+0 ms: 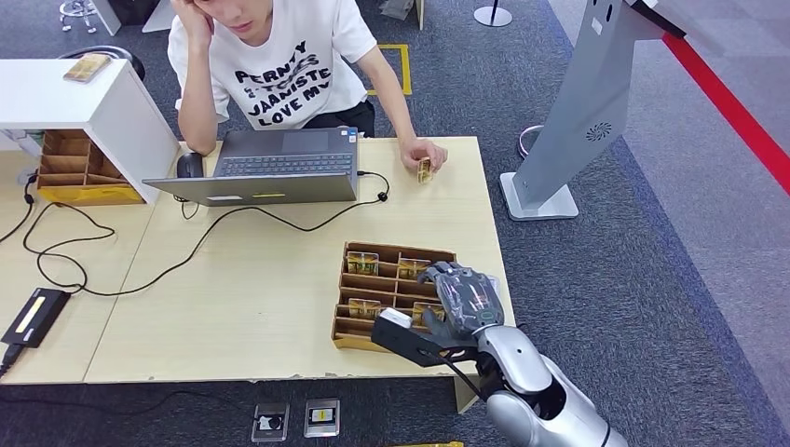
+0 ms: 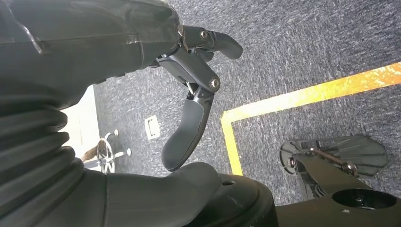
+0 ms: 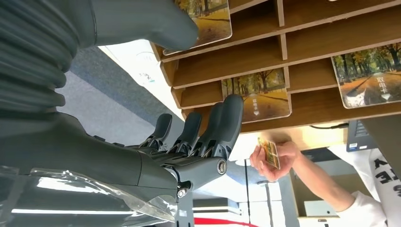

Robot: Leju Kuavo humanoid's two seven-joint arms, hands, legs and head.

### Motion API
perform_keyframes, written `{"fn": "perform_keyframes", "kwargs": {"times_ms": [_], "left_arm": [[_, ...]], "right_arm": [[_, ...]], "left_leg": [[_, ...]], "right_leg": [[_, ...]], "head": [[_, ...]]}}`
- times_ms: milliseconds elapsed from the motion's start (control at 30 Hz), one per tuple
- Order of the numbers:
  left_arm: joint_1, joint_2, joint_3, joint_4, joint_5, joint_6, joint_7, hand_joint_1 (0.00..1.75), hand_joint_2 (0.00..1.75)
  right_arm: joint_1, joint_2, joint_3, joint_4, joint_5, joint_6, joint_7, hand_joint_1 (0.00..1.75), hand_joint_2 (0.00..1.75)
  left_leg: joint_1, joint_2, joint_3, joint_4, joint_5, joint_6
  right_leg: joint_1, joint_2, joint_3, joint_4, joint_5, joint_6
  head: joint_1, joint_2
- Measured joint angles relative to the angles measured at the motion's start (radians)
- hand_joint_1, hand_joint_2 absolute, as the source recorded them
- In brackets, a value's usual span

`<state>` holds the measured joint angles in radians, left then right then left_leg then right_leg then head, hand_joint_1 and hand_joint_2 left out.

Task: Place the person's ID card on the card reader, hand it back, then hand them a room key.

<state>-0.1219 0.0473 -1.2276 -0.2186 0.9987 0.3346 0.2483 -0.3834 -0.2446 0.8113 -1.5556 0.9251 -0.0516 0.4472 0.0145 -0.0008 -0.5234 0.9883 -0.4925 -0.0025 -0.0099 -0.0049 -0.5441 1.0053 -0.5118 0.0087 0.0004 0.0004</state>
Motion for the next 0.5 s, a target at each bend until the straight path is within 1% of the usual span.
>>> {"fn": "perform_keyframes", "kwargs": {"times_ms": [400,500], "left_arm": [[0.000,0.000,0.000,0.000,0.004,0.005,-0.001,0.00,1.75],[0.000,0.000,0.000,0.000,0.005,0.006,-0.001,0.00,1.75]], "right_arm": [[-0.002,0.005,0.013,0.048,-0.016,-0.013,0.003,0.73,1.75],[-0.002,0.005,0.016,0.058,-0.018,-0.014,0.003,0.75,1.75]], "left_leg": [[0.000,0.000,0.000,0.000,0.000,0.000],[0.000,0.000,0.000,0.000,0.000,0.000]], "right_leg": [[0.000,0.000,0.000,0.000,0.000,0.000],[0.000,0.000,0.000,0.000,0.000,0.000]], "head": [[0.000,0.000],[0.000,0.000]]}}
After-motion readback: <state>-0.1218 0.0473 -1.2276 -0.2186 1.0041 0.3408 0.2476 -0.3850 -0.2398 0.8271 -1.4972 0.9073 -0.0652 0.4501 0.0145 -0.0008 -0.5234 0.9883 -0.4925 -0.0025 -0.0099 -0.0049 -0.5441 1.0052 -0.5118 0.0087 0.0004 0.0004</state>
